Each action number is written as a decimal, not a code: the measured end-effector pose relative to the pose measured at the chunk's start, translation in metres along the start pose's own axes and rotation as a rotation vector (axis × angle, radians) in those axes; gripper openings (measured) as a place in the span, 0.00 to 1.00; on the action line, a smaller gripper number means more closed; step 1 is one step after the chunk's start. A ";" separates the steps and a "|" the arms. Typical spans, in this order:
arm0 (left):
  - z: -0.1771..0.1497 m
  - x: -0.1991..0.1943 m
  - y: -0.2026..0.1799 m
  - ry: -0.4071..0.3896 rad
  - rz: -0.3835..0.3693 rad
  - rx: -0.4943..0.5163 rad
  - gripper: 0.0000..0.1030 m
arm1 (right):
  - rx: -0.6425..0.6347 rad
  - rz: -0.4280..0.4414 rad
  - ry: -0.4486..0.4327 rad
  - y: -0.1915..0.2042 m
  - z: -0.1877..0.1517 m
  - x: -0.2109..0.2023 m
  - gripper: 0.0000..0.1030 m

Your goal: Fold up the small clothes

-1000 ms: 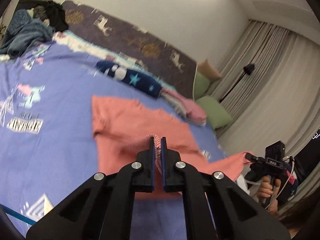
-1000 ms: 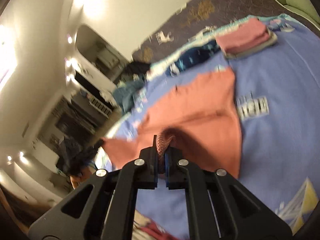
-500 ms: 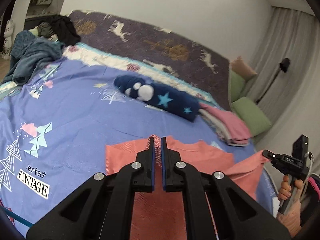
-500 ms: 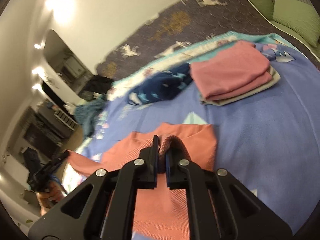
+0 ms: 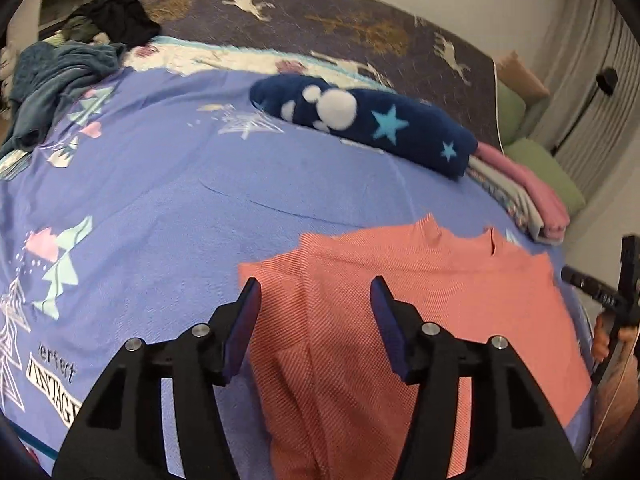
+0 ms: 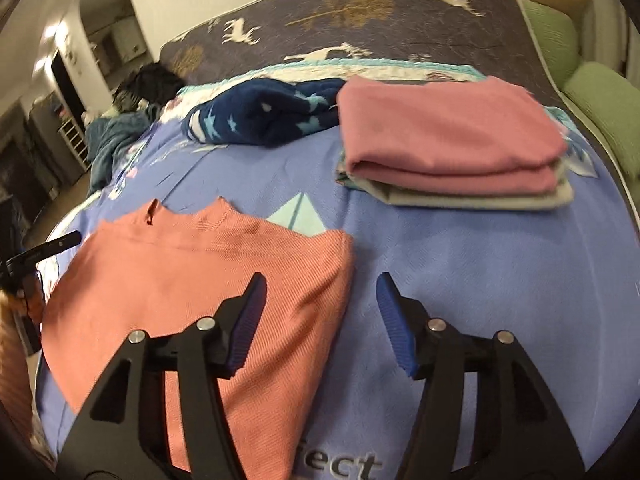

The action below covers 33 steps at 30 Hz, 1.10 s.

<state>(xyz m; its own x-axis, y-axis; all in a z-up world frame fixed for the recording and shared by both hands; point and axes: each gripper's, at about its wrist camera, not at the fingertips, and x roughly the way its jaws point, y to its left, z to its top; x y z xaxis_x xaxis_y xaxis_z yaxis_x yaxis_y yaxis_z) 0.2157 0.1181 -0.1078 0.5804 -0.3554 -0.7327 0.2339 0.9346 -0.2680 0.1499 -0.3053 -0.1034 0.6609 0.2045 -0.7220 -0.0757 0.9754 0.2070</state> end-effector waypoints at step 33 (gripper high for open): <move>-0.032 -0.079 0.005 -0.159 0.082 -0.018 0.50 | -0.008 -0.087 -0.045 0.007 -0.044 -0.051 0.48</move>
<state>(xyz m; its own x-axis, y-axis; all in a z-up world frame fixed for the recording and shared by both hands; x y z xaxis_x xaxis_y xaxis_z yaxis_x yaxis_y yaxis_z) 0.1462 0.1517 -0.0719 0.7135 -0.2742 -0.6448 0.1671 0.9603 -0.2235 0.0825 -0.3048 -0.0943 0.6983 0.1149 -0.7066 -0.0218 0.9900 0.1394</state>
